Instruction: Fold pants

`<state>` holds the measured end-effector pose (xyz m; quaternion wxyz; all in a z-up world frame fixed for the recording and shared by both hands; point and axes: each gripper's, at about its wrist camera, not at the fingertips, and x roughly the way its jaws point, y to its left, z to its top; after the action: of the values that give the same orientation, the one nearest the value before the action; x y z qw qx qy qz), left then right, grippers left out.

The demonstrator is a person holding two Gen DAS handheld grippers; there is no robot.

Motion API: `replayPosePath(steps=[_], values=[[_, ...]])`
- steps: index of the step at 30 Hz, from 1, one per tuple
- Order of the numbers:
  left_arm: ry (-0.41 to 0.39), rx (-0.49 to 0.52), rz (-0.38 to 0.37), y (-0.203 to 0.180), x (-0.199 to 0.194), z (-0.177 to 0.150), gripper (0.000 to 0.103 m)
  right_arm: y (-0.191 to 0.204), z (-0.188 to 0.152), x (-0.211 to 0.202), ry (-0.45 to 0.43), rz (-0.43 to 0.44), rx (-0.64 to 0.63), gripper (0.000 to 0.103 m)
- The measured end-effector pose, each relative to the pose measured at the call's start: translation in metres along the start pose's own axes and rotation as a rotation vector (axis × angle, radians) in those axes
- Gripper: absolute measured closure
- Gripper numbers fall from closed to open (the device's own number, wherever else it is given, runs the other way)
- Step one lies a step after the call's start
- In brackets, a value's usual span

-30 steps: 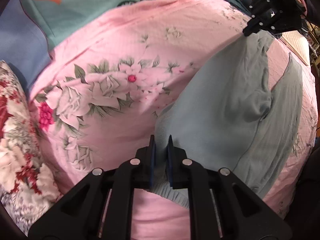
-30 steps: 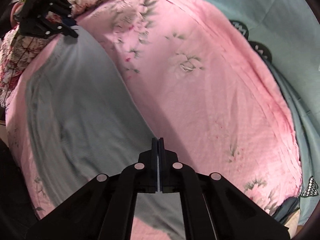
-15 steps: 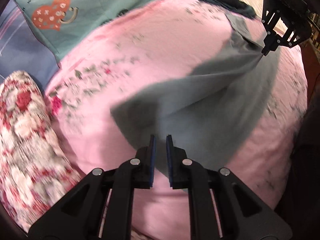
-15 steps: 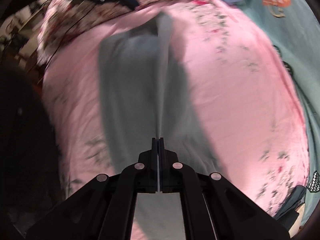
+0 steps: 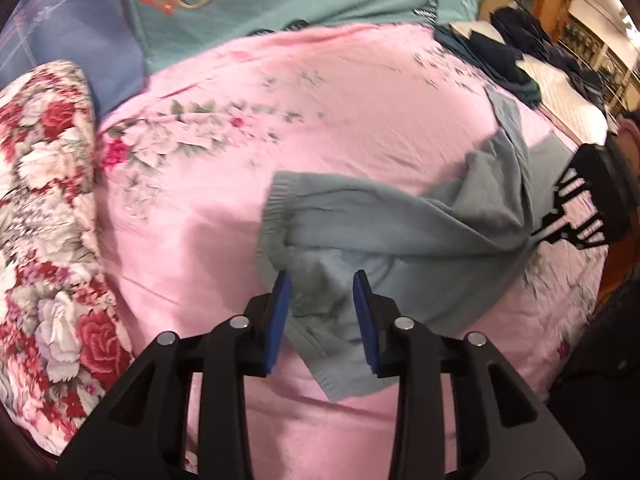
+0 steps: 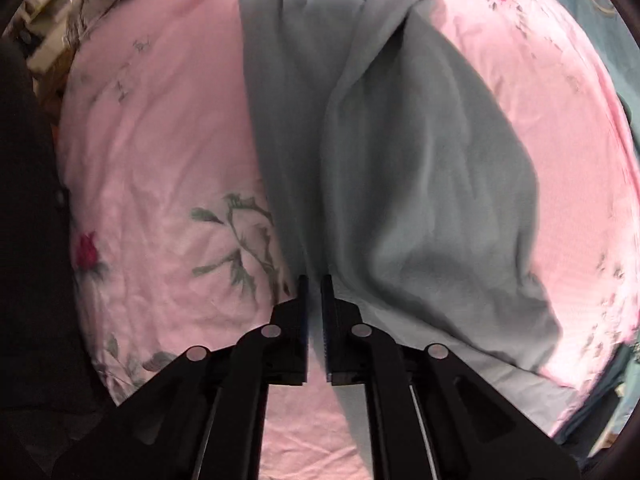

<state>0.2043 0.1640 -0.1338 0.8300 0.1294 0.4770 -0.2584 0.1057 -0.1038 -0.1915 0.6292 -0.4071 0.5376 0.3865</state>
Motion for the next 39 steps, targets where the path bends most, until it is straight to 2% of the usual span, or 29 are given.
replayPosePath(steps=[2,3,4,6,7,9,12,14,15,16,17,19,20,24,28,32,35,37,39], values=[[-0.036,-0.027,0.028,0.001,-0.009,-0.007,0.059,-0.013,0.014,-0.039,-0.128,0.022,0.069,0.090],[-0.051,-0.044,0.043,0.000,-0.013,-0.011,0.054,-0.024,0.026,-0.057,-0.213,0.017,0.127,0.075],[-0.070,-0.072,0.057,-0.001,-0.018,-0.017,0.053,-0.035,0.039,-0.071,-0.289,0.004,0.184,0.054],[-0.093,-0.114,0.057,-0.001,-0.024,-0.026,0.052,-0.061,0.070,-0.085,-0.418,0.060,0.287,0.050],[-0.103,-0.142,0.058,-0.003,-0.028,-0.032,0.051,-0.077,0.091,-0.084,-0.462,0.113,0.346,0.050],[-0.116,-0.177,0.071,-0.006,-0.035,-0.042,0.047,-0.103,0.129,-0.067,-0.511,0.153,0.415,0.050],[-0.110,-0.215,0.100,-0.012,-0.043,-0.059,0.044,-0.131,0.180,-0.026,-0.450,0.252,0.453,0.050],[-0.107,-0.248,0.111,-0.014,-0.049,-0.072,0.042,-0.133,0.206,-0.004,-0.396,0.281,0.453,0.051],[-0.105,-0.266,0.118,-0.014,-0.052,-0.078,0.041,-0.131,0.213,0.001,-0.376,0.262,0.440,0.065],[-0.102,-0.275,0.130,-0.013,-0.055,-0.084,0.040,-0.127,0.218,0.004,-0.360,0.242,0.429,0.097],[-0.101,-0.284,0.144,-0.013,-0.057,-0.089,0.040,-0.121,0.218,-0.001,-0.379,0.236,0.422,0.100],[-0.105,-0.310,0.158,-0.008,-0.062,-0.098,0.040,-0.098,0.215,-0.020,-0.435,0.209,0.366,0.101],[-0.112,-0.327,0.161,-0.003,-0.065,-0.102,0.040,-0.098,0.215,-0.020,-0.435,0.209,0.366,0.101],[-0.158,-0.371,0.184,0.015,-0.080,-0.102,0.040,-0.028,0.205,-0.044,-0.505,0.181,0.211,0.101],[-0.188,-0.362,0.191,0.024,-0.086,-0.092,0.040,0.042,0.202,-0.018,-0.485,0.115,0.102,0.101],[-0.175,-0.342,0.151,0.022,-0.078,-0.087,0.040,0.077,0.207,0.018,-0.462,0.014,0.081,0.101],[-0.162,-0.314,0.096,0.014,-0.065,-0.078,0.041,0.084,0.209,0.031,-0.432,-0.010,0.119,0.088],[-0.168,-0.279,0.054,0.005,-0.056,-0.068,0.041,0.084,0.199,0.017,-0.454,0.020,0.162,0.068],[-0.167,-0.233,-0.012,-0.009,-0.041,-0.055,0.042,0.081,0.174,-0.005,-0.507,0.032,0.219,0.065]])
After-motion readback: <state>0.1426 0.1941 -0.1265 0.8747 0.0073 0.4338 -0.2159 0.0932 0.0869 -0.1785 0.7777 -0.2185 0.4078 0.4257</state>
